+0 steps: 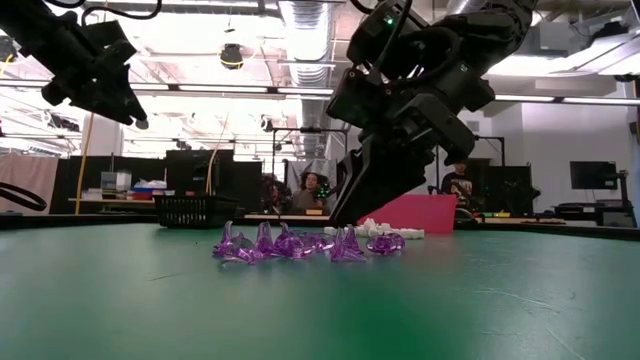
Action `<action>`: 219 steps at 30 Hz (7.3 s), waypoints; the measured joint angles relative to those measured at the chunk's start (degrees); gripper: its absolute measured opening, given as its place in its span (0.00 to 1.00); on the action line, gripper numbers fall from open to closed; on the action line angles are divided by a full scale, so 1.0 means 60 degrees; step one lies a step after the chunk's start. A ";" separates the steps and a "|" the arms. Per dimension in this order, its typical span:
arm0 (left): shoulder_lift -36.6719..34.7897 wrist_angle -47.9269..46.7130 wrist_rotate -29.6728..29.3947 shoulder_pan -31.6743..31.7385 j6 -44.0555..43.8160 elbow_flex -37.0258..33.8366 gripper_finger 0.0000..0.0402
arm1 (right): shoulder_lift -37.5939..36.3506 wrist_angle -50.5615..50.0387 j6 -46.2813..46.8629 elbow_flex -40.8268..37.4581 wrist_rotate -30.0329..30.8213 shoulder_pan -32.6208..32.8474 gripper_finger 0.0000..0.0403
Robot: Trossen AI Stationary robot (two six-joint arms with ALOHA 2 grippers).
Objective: Sort Halloween decoration
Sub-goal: Put the pink witch hat toy into the orange bin
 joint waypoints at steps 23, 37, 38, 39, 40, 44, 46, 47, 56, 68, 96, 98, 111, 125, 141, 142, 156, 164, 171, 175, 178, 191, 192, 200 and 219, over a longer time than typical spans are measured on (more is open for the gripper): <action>0.0000 -0.0003 0.0000 0.0001 0.0076 0.0000 0.46 | 0.0000 -0.0037 -0.0004 -0.0004 -0.0023 0.0000 0.17; 0.0000 -0.0003 0.0000 0.0003 0.0077 0.0000 0.46 | 0.0000 -0.0059 0.0332 -0.0004 -0.0055 0.0000 0.04; -0.0001 -0.0004 0.0000 0.0004 0.0076 0.0000 0.46 | -0.0007 -0.0066 0.0403 -0.0004 -0.0066 0.0000 0.04; 0.0000 -0.0004 0.0000 0.0002 0.0078 0.0000 0.46 | -0.0022 -0.0086 0.0449 -0.0004 -0.0066 0.0000 0.04; 0.0000 -0.0004 0.0000 0.0001 0.0080 0.0000 0.46 | -0.0024 -0.0099 0.0507 -0.0004 -0.0063 0.0000 0.04; -0.0002 -0.0002 0.0000 0.0002 0.0080 0.0000 0.46 | -0.0107 -0.0208 0.0619 -0.0004 -0.0052 0.0000 0.04; 0.0000 0.0000 0.0000 0.0000 0.0080 0.0000 0.46 | -0.0176 -0.0210 0.0660 -0.0004 0.0003 0.0000 0.04; 0.0000 -0.0003 0.0001 0.0001 0.0080 0.0000 0.46 | -0.0239 -0.0340 0.0688 -0.0007 0.0040 -0.0013 0.04; -0.0004 0.0008 -0.0004 0.0000 0.0171 0.0000 0.46 | -0.1146 -0.1018 0.0986 -0.0013 0.0301 -0.0223 0.04; -0.0001 0.0033 -0.0004 0.0001 0.0185 0.0000 0.46 | -0.3410 -0.3950 0.2248 0.0000 0.0517 0.0144 0.04; -0.0004 0.0011 -0.0080 0.0001 0.0186 0.0000 0.46 | -0.5920 -0.9179 1.3387 -0.0003 0.3404 0.7930 0.04; -0.0002 0.0014 -0.0080 0.0001 0.0186 0.0000 0.46 | -0.5904 -0.9341 1.4333 0.0000 0.3735 0.8477 0.04; 0.0000 0.0019 -0.0084 0.0001 0.0175 0.0000 0.46 | -0.4588 -1.0157 1.8432 0.0000 0.4021 1.0945 0.04; 0.0000 0.0040 -0.0080 0.0000 -0.0090 0.0000 0.46 | -0.2324 -0.9951 1.9540 -0.0002 0.4557 1.1001 0.07; -0.0004 0.0040 -0.0076 0.0000 -0.0288 0.0000 0.46 | -0.3341 -0.9708 1.8831 -0.0004 0.4715 1.0874 0.27; -0.0004 0.0037 -0.0076 0.0000 -0.0288 0.0000 0.45 | -0.3516 -0.9647 1.8611 -0.0004 0.4914 1.0870 0.28; -0.0002 0.0029 -0.0003 0.0000 -0.0174 0.0000 0.46 | -0.5499 -0.8876 1.3498 0.0000 0.7718 0.7051 0.29; -0.0001 0.0007 0.0348 0.0001 0.0117 0.0000 0.46 | -0.4364 -0.6044 0.9141 0.0000 0.7709 0.3796 0.29; -0.0002 0.0007 -0.0048 0.0003 0.0089 -0.0001 0.46 | -0.2982 -0.3810 0.8735 0.0004 0.6717 0.2209 0.32; 0.0000 0.0007 -0.0050 0.0000 0.0084 0.0000 0.46 | -0.2074 -0.2863 0.8746 0.0004 0.6324 0.2007 0.36; 0.0000 0.0010 0.0049 0.0001 0.0079 0.0000 0.46 | -0.1481 -0.2560 0.8786 0.0073 0.5968 0.2000 0.39; -0.0004 0.0007 0.0016 0.0001 0.0036 -0.0001 0.46 | -0.0685 -0.3945 0.8973 0.0370 0.5786 0.2208 0.41; -0.0004 0.0009 0.0004 0.0001 0.0044 -0.0001 0.46 | -0.0696 -0.3978 0.8947 0.0361 0.5777 0.2208 0.41; -0.0004 0.0006 -0.0195 0.0002 -0.0251 -0.0002 0.46 | -0.0703 -0.3822 0.8932 0.0368 0.5689 0.2401 0.41; -0.0002 -0.0091 -0.0097 0.0000 -0.0266 -0.0004 0.46 | -0.0291 -0.3059 0.8594 0.0361 0.5682 0.2386 0.39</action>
